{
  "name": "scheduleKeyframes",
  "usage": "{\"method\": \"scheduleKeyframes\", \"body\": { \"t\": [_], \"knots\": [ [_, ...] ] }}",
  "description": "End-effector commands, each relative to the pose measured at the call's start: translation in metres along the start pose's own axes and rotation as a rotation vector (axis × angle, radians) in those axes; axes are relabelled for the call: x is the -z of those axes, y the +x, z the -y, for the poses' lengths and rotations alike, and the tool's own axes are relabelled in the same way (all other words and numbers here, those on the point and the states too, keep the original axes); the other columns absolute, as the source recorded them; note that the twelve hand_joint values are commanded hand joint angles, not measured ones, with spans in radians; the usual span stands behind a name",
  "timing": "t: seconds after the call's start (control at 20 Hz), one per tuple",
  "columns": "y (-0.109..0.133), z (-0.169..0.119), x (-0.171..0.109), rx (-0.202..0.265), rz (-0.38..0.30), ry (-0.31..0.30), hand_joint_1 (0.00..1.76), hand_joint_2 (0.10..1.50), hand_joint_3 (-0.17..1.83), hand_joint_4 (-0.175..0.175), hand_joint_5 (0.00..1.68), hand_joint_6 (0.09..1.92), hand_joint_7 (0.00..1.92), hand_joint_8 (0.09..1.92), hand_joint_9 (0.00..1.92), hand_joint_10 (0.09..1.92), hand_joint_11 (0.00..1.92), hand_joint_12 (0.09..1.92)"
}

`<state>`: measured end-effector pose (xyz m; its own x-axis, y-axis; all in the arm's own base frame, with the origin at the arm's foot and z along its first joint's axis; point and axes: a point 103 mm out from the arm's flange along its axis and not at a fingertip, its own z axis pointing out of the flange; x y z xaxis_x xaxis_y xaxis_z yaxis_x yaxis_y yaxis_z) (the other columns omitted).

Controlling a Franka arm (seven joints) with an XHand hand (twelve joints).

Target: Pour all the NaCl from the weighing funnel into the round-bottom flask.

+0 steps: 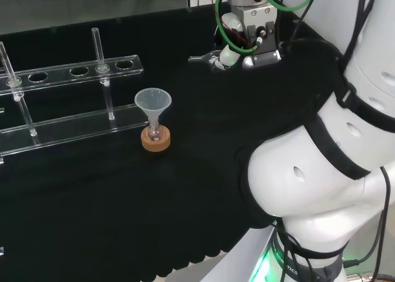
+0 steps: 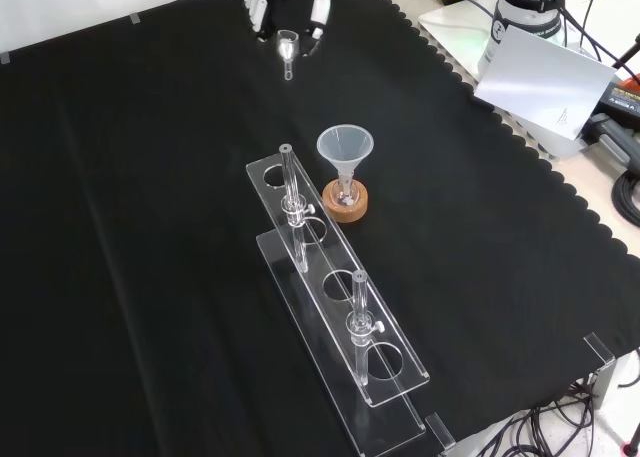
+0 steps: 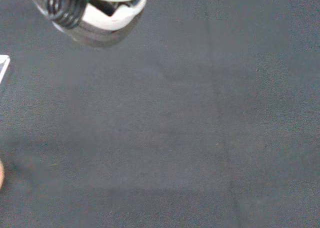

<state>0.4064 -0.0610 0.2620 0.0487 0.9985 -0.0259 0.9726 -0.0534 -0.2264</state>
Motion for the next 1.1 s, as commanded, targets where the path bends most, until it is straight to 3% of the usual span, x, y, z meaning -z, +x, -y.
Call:
{"method": "scheduleKeyframes", "body": {
  "t": [0.05, 0.35, 0.55, 1.1],
  "knots": [
    [0.031, 0.026, -0.002, 0.051, -0.013, 0.010, 1.09, 0.71, 0.67, 0.175, 1.15, 0.89, 1.04, 0.55, 1.33, 0.14, 1.03, 0.95],
    [0.047, 0.034, -0.005, 0.095, -0.049, 0.036, 1.09, 0.71, 0.67, 0.175, 1.15, 0.89, 1.04, 0.55, 1.34, 0.14, 1.03, 0.95],
    [0.057, 0.033, -0.006, 0.112, -0.032, 0.045, 1.09, 0.71, 0.67, 0.175, 1.15, 0.89, 1.04, 0.55, 1.34, 0.14, 1.03, 0.95],
    [0.079, 0.023, -0.018, 0.142, 0.127, 0.094, 1.09, 0.71, 0.67, 0.175, 1.16, 0.89, 1.04, 0.55, 1.34, 0.13, 1.05, 0.94]
  ]
}}
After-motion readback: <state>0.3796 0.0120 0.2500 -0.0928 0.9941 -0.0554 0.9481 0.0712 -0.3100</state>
